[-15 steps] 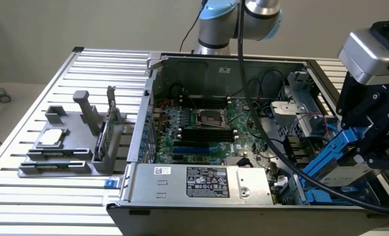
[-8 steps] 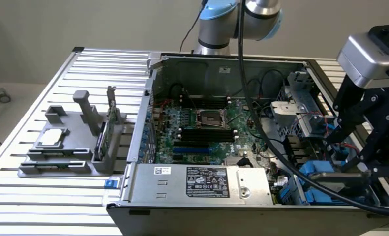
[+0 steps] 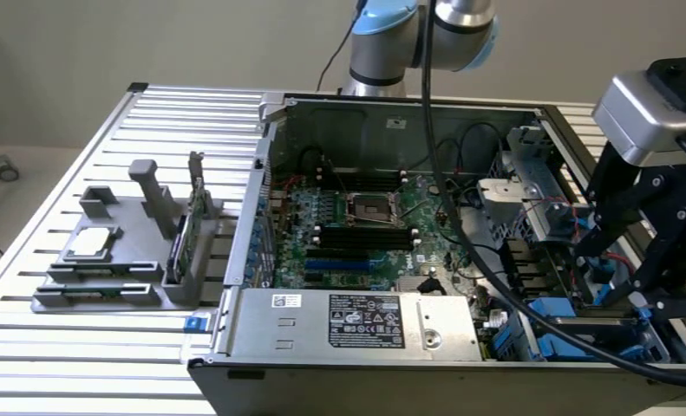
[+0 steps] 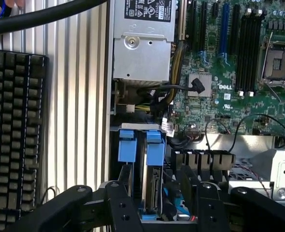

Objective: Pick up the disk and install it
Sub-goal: 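Insert the disk into the insertion slot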

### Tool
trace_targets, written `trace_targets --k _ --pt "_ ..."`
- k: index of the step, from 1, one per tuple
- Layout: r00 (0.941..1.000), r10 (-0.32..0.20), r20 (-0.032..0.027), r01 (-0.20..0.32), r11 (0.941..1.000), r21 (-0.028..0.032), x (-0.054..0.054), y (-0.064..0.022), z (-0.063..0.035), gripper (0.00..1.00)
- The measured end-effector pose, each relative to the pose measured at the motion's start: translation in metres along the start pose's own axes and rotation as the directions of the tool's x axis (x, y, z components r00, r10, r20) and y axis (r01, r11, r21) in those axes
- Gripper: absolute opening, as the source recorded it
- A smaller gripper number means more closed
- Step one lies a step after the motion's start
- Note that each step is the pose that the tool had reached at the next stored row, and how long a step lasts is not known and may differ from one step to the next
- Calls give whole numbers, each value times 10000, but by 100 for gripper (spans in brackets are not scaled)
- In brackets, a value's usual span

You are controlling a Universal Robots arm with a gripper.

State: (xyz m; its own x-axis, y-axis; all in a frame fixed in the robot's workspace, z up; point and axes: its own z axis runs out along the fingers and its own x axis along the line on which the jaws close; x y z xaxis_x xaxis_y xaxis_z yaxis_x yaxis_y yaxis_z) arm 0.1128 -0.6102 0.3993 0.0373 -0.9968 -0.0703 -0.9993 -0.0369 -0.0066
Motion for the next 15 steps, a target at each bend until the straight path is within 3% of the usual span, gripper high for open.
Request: trace_targets --k 4,12,15 --pt "10000 2 0 -2 10000 1 6 -13 72 51" --pt "10000 1 1 -1 10000 0 16 -23 218 20" --pt "10000 1 0 -1 10000 0 20 -27 273 20"
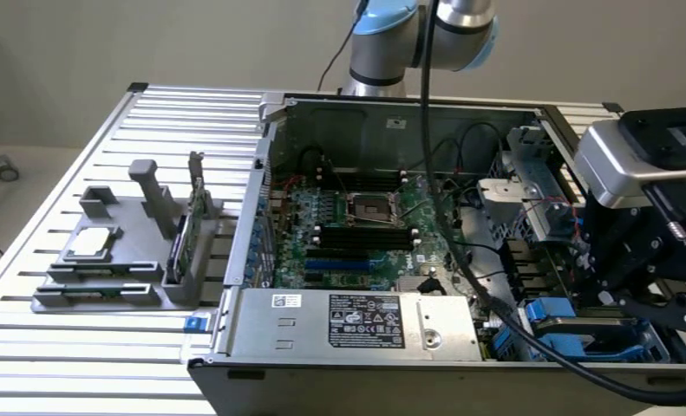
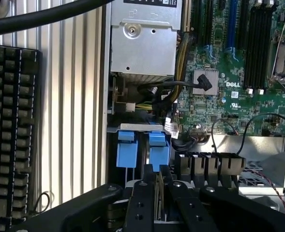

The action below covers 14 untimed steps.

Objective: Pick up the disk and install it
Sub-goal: 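Insert the disk into the insertion slot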

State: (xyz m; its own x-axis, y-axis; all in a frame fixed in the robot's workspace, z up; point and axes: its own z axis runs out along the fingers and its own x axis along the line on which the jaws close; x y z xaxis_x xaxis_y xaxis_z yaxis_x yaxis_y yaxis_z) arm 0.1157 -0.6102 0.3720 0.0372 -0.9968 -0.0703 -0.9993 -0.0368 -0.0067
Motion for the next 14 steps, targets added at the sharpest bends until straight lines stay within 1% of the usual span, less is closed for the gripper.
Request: trace_targets --k 6,8,9,14 --pt "10000 0 0 0 10000 0 8 -3 108 20" --pt "10000 0 0 0 10000 0 10 -3 145 21" --pt "10000 0 -1 0 10000 0 12 -4 163 28" --pt "10000 0 0 0 10000 0 18 -6 254 28"
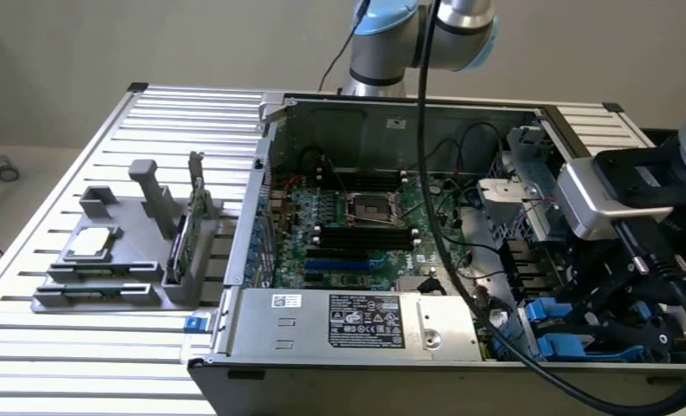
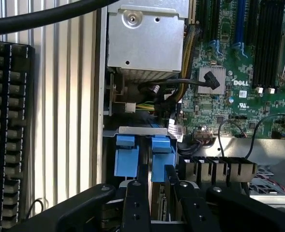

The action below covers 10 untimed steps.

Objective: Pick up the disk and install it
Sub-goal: 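Insert the disk into the insertion slot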

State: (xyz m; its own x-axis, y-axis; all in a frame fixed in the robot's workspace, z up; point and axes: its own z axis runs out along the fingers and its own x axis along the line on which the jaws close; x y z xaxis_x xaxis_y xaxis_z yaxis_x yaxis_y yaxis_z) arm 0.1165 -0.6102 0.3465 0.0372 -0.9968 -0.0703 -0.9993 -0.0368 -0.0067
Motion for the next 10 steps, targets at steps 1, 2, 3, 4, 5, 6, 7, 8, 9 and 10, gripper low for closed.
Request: trace_targets --k 1,2,3,4,5,6,7,8,9,10 --pt "10000 0 -1 0 10000 0 1 -1 18 28" --pt "10000 0 -1 0 10000 0 2 -1 35 28" --pt "10000 0 0 0 10000 0 4 -2 54 28" --pt "10000 0 -3 0 10000 -1 5 -2 70 28" --pt "10000 0 -5 0 10000 -1 6 -3 87 28" --pt "10000 0 3 0 10000 0 8 -4 109 28" --pt "10000 0 0 0 10000 0 9 -4 127 28" --pt "10000 0 -3 0 10000 0 11 -5 143 28" --pt "10000 1 -7 -1 10000 -1 11 -5 154 28" --pt "10000 0 -6 0 10000 -1 11 -8 158 28"
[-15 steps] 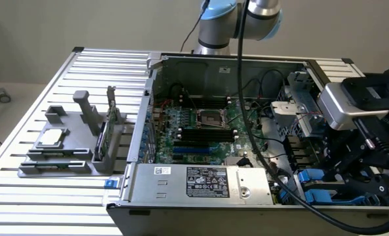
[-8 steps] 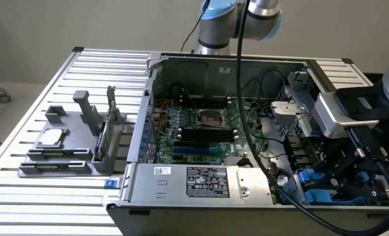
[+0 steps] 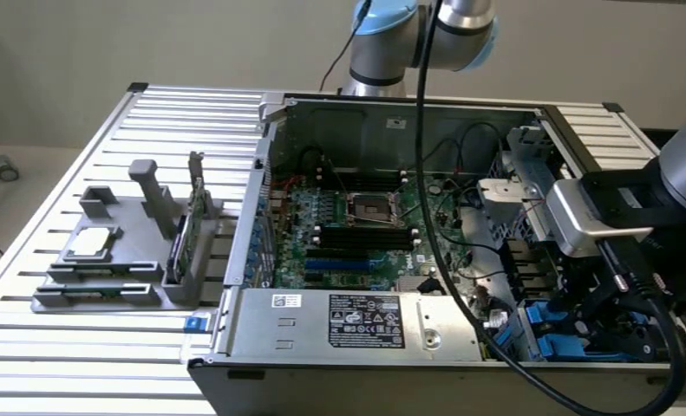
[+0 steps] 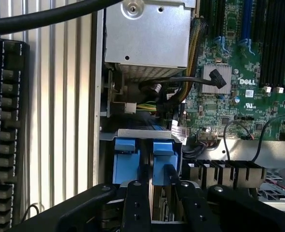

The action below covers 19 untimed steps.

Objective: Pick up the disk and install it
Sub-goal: 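Insert the disk into the insertion slot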

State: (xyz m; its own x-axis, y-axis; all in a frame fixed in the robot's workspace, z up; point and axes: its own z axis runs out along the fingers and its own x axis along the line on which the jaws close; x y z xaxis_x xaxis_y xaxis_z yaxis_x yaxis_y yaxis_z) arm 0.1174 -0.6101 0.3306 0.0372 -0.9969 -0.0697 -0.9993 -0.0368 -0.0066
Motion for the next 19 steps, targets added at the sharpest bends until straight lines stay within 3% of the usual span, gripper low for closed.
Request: trace_targets --k 8,19 --pt "10000 0 7 0 10000 -2 1 -13 1 28" --pt "10000 1 3 -1 10000 -19 -32 -22 -428 28"
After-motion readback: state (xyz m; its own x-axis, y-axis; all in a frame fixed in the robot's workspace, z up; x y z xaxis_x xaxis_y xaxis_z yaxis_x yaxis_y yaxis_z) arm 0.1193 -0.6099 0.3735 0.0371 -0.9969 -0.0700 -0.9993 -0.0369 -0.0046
